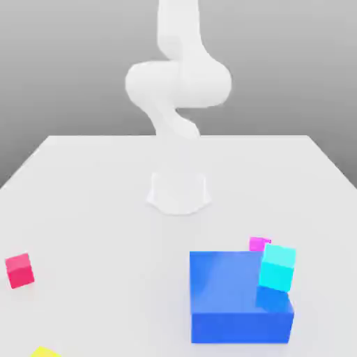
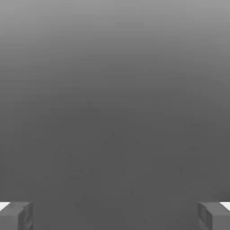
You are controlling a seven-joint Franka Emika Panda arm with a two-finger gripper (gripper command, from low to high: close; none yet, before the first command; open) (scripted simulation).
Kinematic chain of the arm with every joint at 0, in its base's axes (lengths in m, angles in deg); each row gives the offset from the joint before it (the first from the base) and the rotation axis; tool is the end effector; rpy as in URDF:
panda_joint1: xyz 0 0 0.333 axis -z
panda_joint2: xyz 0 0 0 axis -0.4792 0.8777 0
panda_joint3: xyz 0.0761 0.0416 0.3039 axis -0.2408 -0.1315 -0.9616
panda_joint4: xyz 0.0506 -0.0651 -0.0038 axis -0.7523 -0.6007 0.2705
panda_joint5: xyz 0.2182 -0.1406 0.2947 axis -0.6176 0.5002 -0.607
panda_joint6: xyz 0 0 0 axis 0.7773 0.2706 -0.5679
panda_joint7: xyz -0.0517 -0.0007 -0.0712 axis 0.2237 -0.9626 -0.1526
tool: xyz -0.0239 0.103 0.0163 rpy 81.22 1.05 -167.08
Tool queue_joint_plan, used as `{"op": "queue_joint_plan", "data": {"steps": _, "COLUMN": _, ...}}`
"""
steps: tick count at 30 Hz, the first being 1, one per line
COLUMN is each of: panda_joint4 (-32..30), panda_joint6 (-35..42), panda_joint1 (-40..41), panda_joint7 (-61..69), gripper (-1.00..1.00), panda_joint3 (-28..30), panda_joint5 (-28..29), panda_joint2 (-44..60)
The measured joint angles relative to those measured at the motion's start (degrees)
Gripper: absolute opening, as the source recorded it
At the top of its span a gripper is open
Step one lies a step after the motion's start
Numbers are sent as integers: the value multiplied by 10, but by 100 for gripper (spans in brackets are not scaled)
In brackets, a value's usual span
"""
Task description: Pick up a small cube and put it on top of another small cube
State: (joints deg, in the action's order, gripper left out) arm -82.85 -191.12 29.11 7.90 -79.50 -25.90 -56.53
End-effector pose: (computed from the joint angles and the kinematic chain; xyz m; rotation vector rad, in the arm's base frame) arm 0.3786 -0.0111 0.6867 -2.4601 1.0807 -0.9587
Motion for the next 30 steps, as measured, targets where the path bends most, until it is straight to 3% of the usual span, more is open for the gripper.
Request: {"op": "queue_joint_plan", "data": {"steps": 30, "panda_joint4": 89, "panda_joint6": -136, "panda_joint1": 93, "panda_joint7": 22, "gripper": 0, "panda_joint3": 87, "panda_joint5": -75, "panda_joint2": 628}}
